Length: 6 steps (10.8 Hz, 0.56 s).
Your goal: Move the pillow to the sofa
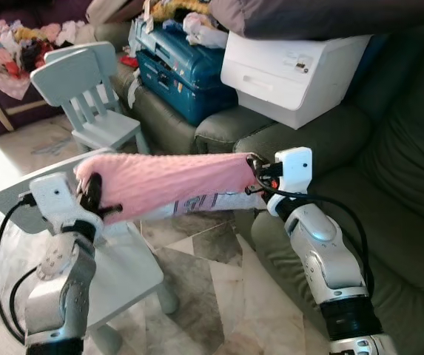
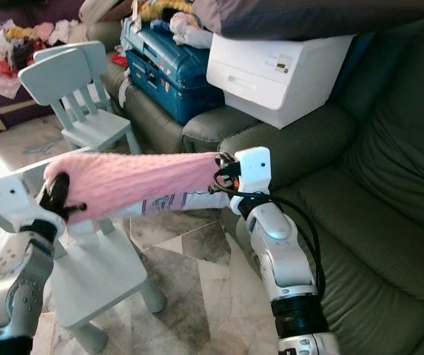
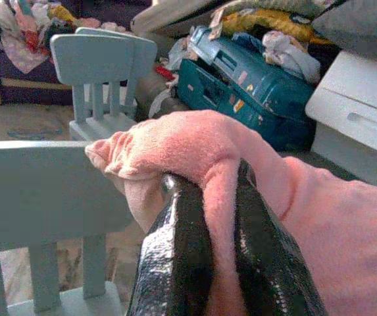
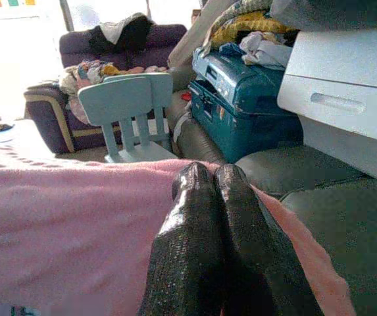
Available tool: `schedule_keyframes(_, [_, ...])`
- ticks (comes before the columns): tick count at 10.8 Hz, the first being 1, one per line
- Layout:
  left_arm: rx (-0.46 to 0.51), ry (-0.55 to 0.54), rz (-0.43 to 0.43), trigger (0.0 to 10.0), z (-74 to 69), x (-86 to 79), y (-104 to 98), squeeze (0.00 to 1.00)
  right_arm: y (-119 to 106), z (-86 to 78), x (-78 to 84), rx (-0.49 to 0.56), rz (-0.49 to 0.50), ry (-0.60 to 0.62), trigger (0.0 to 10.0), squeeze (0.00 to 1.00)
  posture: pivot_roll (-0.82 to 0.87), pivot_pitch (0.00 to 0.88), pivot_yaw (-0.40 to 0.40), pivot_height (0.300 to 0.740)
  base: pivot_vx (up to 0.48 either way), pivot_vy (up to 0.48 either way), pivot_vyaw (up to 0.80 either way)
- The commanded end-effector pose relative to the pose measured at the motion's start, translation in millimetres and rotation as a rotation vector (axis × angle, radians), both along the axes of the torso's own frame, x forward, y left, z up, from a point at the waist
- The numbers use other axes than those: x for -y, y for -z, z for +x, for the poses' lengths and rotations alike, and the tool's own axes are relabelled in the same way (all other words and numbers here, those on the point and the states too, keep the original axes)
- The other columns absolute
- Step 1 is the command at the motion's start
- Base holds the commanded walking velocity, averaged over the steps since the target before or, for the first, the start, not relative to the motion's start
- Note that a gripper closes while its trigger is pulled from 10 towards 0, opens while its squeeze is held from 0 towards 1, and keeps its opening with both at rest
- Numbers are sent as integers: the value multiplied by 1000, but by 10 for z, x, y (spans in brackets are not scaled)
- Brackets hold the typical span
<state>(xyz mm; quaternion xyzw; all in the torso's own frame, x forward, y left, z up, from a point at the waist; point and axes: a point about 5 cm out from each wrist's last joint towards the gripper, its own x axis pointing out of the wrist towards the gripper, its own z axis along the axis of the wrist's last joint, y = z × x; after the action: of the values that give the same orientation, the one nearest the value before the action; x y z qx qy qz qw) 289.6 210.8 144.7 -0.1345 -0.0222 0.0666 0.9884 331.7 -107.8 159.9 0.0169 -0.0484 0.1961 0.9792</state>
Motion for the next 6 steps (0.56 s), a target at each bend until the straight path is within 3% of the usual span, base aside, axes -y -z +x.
schedule_keyframes(1, [12, -24, 1, 10000, -3, -61, -19, 0, -58, 26, 29, 15, 7, 18, 10000, 0, -237, 0, 58, 740, 0, 0, -800])
schedule_keyframes(6, [18, -2, 3, 10000, 32, -67, -7, 0, -75, 31, 53, 20, 6, 23, 10000, 0, -247, 0, 57, 740, 0, 0, -800])
